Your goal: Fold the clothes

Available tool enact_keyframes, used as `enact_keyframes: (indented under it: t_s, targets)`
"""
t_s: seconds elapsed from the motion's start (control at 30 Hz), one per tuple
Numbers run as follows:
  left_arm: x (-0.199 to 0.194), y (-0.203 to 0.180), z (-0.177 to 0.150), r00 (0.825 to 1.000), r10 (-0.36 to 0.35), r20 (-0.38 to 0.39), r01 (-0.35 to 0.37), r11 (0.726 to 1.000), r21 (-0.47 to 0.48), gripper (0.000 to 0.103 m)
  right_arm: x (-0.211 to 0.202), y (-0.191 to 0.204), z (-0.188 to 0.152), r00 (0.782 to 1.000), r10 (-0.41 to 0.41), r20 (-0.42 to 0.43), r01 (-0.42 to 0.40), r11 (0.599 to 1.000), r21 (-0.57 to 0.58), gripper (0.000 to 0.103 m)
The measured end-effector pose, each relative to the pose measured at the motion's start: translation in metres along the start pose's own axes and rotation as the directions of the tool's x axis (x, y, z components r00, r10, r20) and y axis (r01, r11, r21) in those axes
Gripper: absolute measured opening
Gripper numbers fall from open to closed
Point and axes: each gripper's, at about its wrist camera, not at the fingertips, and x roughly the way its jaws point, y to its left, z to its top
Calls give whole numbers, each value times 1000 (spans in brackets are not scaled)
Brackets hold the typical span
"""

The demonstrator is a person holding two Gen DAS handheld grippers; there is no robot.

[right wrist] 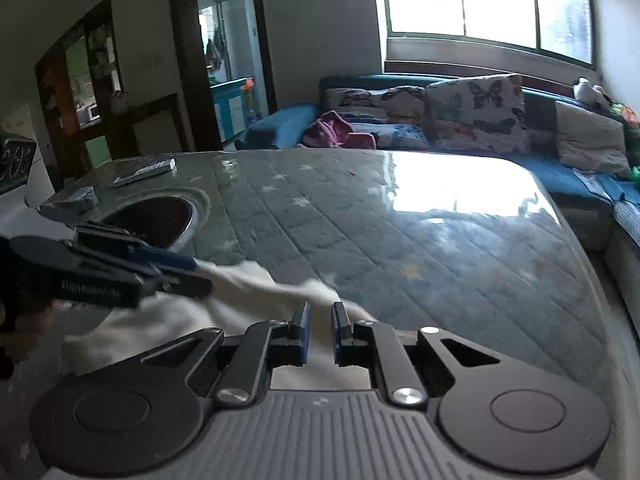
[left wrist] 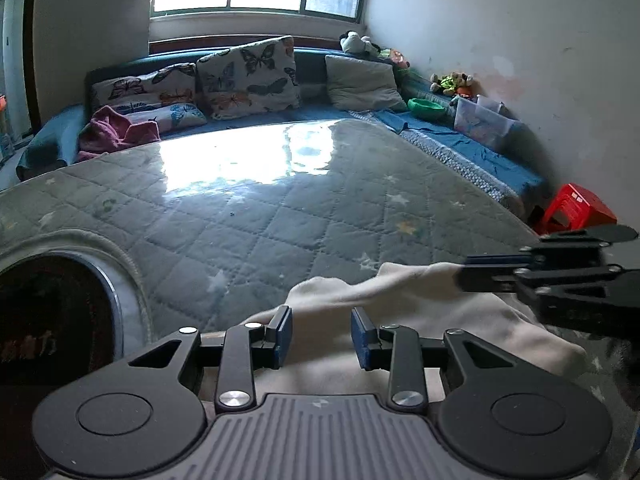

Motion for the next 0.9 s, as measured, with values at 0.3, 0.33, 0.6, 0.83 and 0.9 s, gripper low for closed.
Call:
enact_keyframes:
  t_s: [0.3, 0.33, 0.6, 0.83, 0.9]
  targets:
    - [22, 9, 3, 1000, 7, -25, -8, 1000, -20, 35, 43, 2, 1, 998, -14, -58, 14, 1000, -3, 9]
    - [23, 10, 4, 1000, 6, -25, -6, 1000, -22, 35, 42, 3, 2, 998, -18, -56, 17, 1000, -8, 9]
    - [7, 10, -1, 1000, -3, -1, 3, 1000, -16, 35, 12, 42, -5, 997, 73, -32, -76, 989, -124, 12]
    - [14, 3, -4, 1000, 23, -12, -23, 999, 23, 35, 12, 75, -31, 998, 45, -41, -55, 962, -268, 12]
    - [5, 2, -6, 1000, 26, 3, -26, 999, 25, 35, 13, 77, -34, 999, 30, -34, -39, 958, -285, 12]
